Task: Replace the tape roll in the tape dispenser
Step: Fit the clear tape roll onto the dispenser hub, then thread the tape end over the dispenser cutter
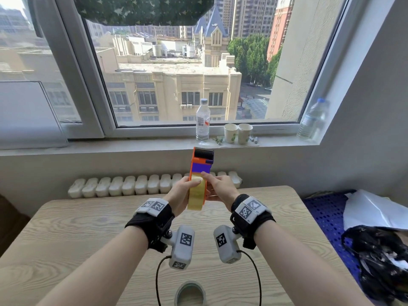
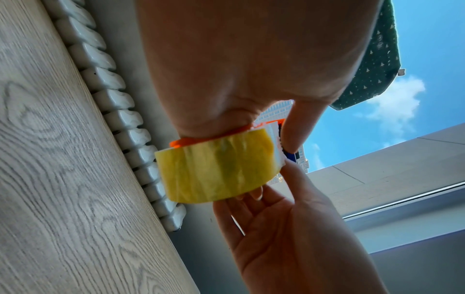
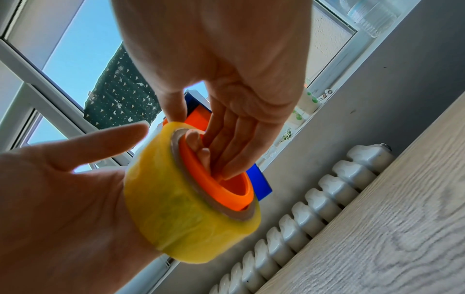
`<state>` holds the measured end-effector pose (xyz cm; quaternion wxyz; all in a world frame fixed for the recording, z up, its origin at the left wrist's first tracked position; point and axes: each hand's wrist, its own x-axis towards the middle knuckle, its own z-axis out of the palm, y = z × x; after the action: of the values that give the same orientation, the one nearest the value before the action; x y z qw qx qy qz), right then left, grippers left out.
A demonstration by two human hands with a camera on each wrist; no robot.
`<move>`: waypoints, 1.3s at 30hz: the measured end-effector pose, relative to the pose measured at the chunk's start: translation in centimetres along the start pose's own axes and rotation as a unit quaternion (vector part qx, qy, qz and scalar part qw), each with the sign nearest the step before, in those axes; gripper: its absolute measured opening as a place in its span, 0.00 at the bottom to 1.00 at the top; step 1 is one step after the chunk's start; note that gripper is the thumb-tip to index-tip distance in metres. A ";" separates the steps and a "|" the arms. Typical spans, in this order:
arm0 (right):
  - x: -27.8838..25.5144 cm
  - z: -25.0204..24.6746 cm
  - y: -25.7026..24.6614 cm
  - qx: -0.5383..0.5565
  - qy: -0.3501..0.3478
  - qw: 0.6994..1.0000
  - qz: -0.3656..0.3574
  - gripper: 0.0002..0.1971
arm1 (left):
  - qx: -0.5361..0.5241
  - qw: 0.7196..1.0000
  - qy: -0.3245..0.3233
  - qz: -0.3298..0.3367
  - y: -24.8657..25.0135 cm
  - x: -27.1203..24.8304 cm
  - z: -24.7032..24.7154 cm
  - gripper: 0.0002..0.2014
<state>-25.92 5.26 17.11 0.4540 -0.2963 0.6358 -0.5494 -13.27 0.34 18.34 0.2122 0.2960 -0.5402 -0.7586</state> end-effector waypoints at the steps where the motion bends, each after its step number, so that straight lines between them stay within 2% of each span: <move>1: 0.1 0.0 0.0 -0.002 0.003 1.000 0.001 0.19 | -0.004 1.000 0.002 -0.002 0.0 0.0 0.0 0.18; 5: 0.2 0.2 -0.1 -0.020 0.018 1.000 -0.001 0.21 | -0.010 1.000 -0.024 -0.004 0.4 -0.4 0.0 0.19; 9: 0.1 0.2 -0.1 -0.035 0.029 0.999 -0.006 0.21 | 0.008 1.000 -0.025 -0.012 0.0 -0.3 -0.3 0.30; 14: 0.0 0.3 0.1 -0.042 0.037 0.998 -0.019 0.21 | 0.030 0.999 -0.032 0.013 -0.3 -0.4 -0.4 0.17; 18: -0.3 0.1 0.0 -0.075 0.066 0.992 -0.083 0.15 | 0.034 0.998 -0.044 0.034 -0.4 -0.5 -0.6 0.10; 24: -1.1 -0.1 -0.2 -0.217 0.042 0.960 -0.172 0.14 | 0.032 0.998 -0.041 0.044 -0.7 -0.6 -1.0 0.11; 31: -1.5 0.0 -0.1 -0.229 0.064 0.948 -0.210 0.09 | 0.055 0.997 -0.035 0.046 -0.7 -0.7 -0.8 0.08; 39: -2.0 0.2 -0.1 -0.282 0.088 0.919 -0.260 0.05 | 0.075 0.996 -0.018 0.047 -1.0 -0.8 -0.5 0.06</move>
<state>-24.94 6.93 17.74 0.1348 -0.5172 0.7028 -0.4695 -12.34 0.81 17.48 0.2157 0.2717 -0.6126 -0.7102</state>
